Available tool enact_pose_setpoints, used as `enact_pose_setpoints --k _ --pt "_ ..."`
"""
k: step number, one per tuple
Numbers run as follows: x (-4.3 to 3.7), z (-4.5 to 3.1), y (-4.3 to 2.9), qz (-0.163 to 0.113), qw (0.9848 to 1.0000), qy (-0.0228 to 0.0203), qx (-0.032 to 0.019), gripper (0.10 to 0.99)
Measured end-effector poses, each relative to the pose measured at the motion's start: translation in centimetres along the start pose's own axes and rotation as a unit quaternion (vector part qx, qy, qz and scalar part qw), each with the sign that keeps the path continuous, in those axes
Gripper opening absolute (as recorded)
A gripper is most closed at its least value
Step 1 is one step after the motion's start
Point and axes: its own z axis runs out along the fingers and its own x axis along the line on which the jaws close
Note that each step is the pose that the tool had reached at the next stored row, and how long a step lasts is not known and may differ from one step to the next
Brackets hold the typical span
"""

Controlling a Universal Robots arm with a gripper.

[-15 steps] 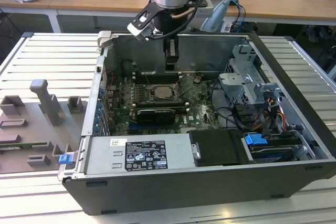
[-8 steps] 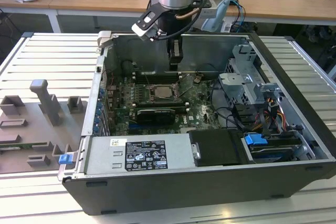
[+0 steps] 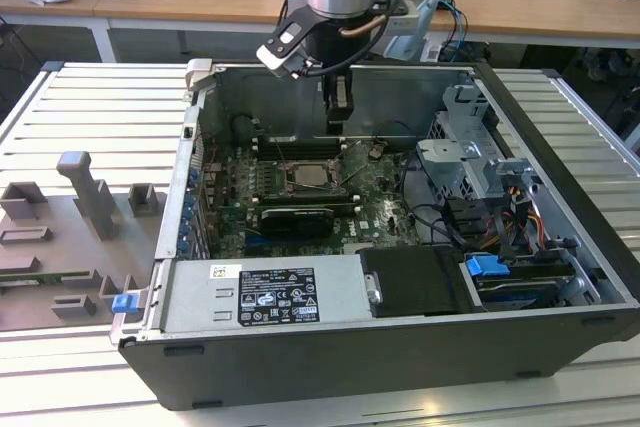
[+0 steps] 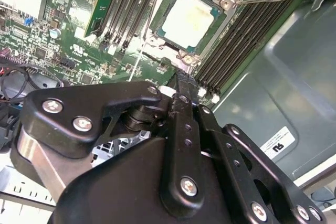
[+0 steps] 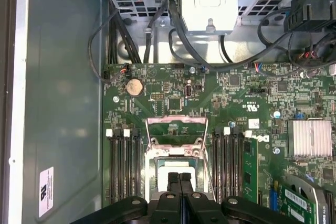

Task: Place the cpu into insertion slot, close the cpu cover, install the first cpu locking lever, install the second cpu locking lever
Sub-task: 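Close the cpu cover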

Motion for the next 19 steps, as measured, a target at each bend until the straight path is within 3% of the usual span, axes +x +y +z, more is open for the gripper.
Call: enact_pose_setpoints --k 9,19 --pt "0.00 0.59 1.55 0.000 1.0000 -0.0001 0.0001 0.106" --pt "0.01 0.67 2.36 0.000 1.0000 0.0000 0.0001 0.106"
